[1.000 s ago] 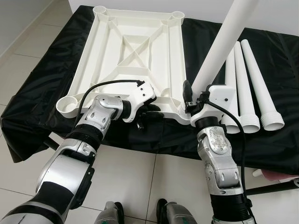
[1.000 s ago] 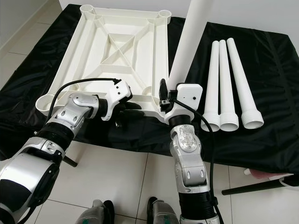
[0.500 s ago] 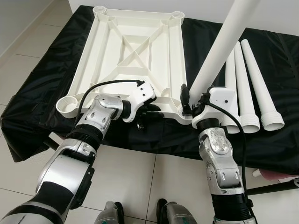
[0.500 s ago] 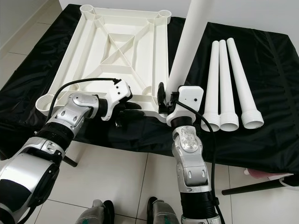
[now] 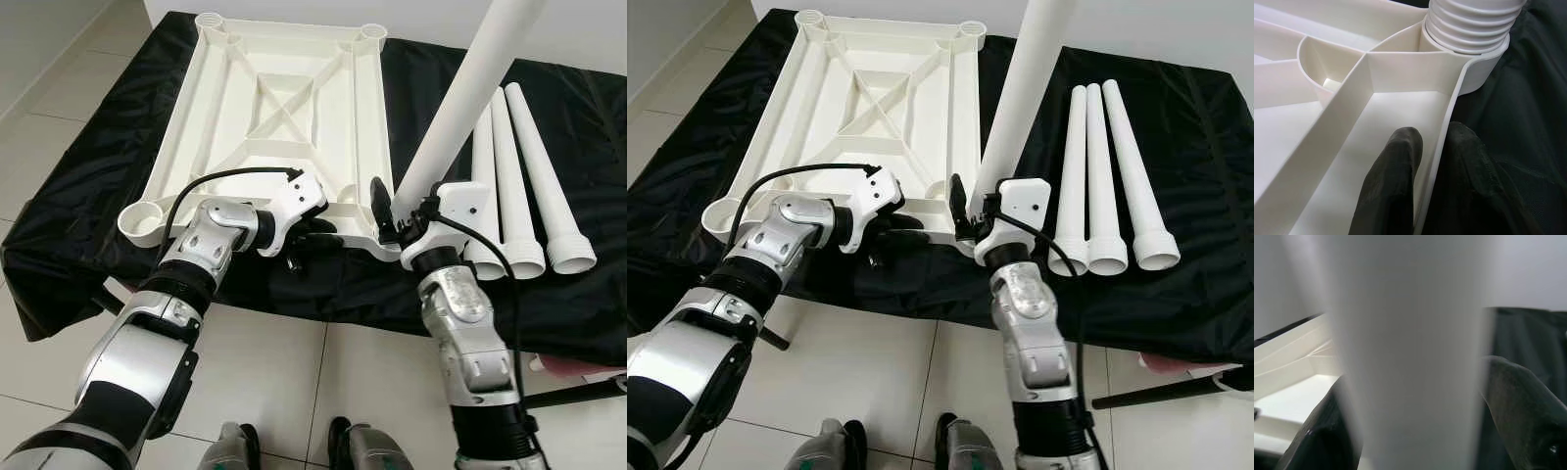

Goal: Building children table

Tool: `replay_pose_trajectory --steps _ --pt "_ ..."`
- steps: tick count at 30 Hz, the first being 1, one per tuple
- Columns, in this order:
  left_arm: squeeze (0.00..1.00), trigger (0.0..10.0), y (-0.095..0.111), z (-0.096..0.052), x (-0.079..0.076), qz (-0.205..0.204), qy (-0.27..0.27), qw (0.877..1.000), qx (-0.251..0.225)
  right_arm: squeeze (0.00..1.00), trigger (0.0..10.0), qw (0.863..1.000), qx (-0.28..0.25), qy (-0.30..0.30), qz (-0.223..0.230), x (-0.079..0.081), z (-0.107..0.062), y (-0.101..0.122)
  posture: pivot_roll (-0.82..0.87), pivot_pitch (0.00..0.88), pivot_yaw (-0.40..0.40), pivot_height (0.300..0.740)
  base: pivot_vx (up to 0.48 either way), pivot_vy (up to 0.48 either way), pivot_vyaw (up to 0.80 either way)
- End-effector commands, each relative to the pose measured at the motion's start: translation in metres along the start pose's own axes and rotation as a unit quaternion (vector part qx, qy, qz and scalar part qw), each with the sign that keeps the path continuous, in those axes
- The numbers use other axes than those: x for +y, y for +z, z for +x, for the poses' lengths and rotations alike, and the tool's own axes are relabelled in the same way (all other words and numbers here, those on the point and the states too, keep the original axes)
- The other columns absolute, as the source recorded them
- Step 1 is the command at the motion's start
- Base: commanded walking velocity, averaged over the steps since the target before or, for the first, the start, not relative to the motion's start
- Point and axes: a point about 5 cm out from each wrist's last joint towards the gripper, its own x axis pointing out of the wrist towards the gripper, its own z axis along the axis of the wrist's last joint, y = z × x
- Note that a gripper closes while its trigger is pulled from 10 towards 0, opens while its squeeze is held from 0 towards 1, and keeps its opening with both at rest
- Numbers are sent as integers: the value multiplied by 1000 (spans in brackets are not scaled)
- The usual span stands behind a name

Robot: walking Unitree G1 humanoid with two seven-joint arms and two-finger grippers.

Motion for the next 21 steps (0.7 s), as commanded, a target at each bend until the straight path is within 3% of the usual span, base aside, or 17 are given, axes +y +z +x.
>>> replay_pose_trajectory --steps 1,8,21 --pt "0 10000 1 -2 4 -12 39 999 -14 0 10000 1000 4 7 3 -6 0 -2 -69 204 8 740 0 0 0" --pt "0 10000 0 -2 4 -12 39 999 -13 0 10000 999 18 43 -16 -21 1 -3 -69 204 6 740 0 0 0" --pt "0 10000 1 -3 5 -13 42 999 -14 0 10000 993 37 113 -8 -17 0 -9 -67 201 3 740 0 0 0"
